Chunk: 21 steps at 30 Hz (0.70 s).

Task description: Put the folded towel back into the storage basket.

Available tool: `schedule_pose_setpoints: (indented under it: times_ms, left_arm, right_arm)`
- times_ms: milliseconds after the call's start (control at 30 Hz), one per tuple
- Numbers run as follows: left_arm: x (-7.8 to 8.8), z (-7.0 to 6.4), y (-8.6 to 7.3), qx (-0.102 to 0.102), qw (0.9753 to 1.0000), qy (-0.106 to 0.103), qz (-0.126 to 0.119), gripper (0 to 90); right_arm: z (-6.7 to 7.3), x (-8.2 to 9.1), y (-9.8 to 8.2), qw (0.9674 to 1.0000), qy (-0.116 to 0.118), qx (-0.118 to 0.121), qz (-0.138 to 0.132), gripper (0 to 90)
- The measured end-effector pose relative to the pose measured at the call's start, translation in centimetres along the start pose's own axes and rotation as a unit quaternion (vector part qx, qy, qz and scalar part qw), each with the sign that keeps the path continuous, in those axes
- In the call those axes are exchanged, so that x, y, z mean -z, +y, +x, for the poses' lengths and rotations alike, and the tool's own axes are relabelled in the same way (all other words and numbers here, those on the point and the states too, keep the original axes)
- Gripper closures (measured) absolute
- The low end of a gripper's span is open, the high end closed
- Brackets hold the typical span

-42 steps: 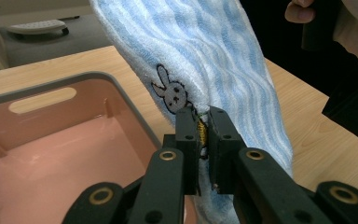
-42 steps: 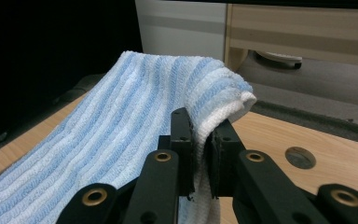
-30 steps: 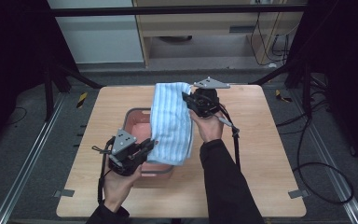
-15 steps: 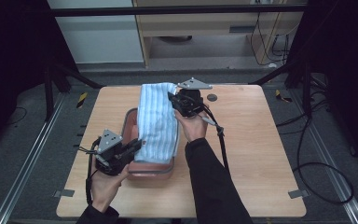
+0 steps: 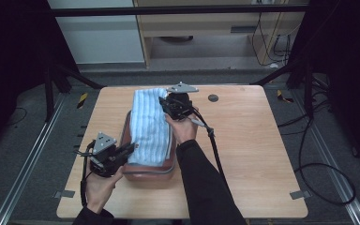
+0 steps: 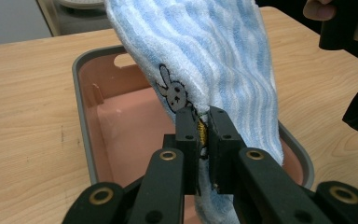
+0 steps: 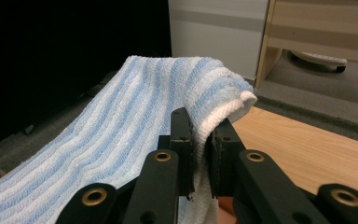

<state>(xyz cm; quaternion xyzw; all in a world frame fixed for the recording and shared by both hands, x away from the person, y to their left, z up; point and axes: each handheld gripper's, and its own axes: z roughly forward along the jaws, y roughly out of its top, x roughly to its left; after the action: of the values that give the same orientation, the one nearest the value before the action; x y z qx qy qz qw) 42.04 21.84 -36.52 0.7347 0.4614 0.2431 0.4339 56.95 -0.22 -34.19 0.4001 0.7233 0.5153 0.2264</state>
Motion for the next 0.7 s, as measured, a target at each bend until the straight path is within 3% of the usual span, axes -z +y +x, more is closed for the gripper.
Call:
schedule_pose_setpoints:
  times_ms: [133, 167, 200, 700]
  left_arm:
    - [-0.5, 0.3, -0.4, -0.012, 0.9999, 0.008, 0.009, 84.0]
    - [-0.6, 0.1, -0.7, 0.005, 0.9998, -0.002, 0.018, 83.9]
    - [-0.8, 0.1, -0.8, 0.006, 0.9998, -0.002, 0.019, 83.9]
    - [-3.5, -0.1, -2.5, 0.0, 0.9986, 0.0, 0.052, 83.9]
  right_arm:
    - [0.3, -0.7, -0.5, 1.0, 0.001, 0.003, 0.007, 82.6]
    - [0.3, -0.8, -0.7, 0.9999, 0.0, 0.003, 0.011, 82.5]
    - [0.4, -1.0, -0.9, 0.9999, -0.001, 0.004, 0.014, 82.5]
    - [-0.1, -2.6, -3.7, 0.999, -0.006, 0.005, 0.043, 82.4]
